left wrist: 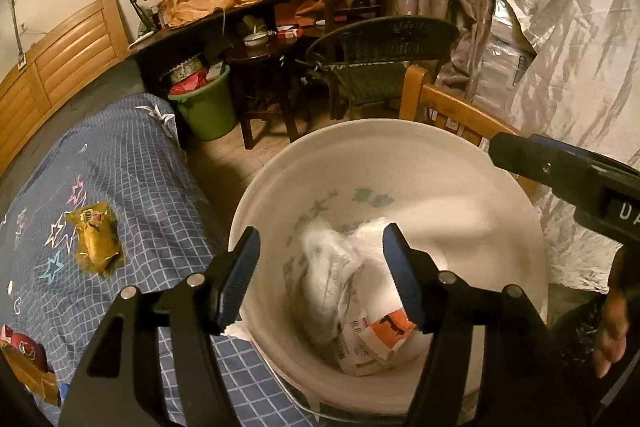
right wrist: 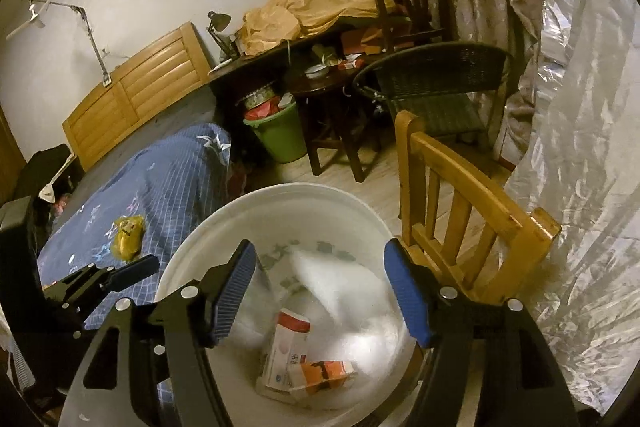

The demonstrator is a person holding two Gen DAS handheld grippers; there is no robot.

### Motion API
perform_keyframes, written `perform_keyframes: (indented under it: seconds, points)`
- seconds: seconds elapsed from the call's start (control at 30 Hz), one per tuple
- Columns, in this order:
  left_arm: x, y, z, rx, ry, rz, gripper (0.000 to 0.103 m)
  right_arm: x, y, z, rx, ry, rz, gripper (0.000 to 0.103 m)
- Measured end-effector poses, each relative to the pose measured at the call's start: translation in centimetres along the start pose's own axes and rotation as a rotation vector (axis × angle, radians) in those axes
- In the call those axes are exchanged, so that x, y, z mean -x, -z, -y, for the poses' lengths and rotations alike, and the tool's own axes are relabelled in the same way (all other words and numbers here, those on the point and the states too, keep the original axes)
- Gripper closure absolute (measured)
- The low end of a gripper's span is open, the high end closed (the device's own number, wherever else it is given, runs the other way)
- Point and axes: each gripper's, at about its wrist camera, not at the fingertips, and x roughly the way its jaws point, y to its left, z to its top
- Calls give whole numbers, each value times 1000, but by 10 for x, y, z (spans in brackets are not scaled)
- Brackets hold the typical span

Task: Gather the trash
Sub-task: 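Move both tools back over the bed items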

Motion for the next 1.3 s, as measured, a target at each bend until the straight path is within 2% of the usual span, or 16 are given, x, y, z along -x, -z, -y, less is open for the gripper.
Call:
perform_keyframes:
  seconds: [0.23, 0.4, 0.57, 0.67, 0.83, 1.07, 1.3]
  points:
    - [6, 4, -5, 14, -27, 12, 42, 11, 5, 1, -17, 9, 43, 35]
    - [23, 12, -22, 72, -73, 35, 40, 36, 21, -20, 23, 34, 147, 35]
    - [56, 24, -41, 125, -143, 93, 37, 63, 44, -50, 59, 57, 279, 33]
    - [80, 30, -54, 157, -170, 136, 34, 73, 57, -66, 75, 58, 326, 28]
    - [119, 44, -86, 239, -210, 188, 31, 84, 83, -105, 136, 59, 393, 27]
    - [169, 72, -133, 339, -274, 250, 26, 78, 108, -165, 205, -13, 344, 21]
    - [208, 125, -190, 435, -359, 256, 25, 56, 133, -246, 296, -128, 253, 19]
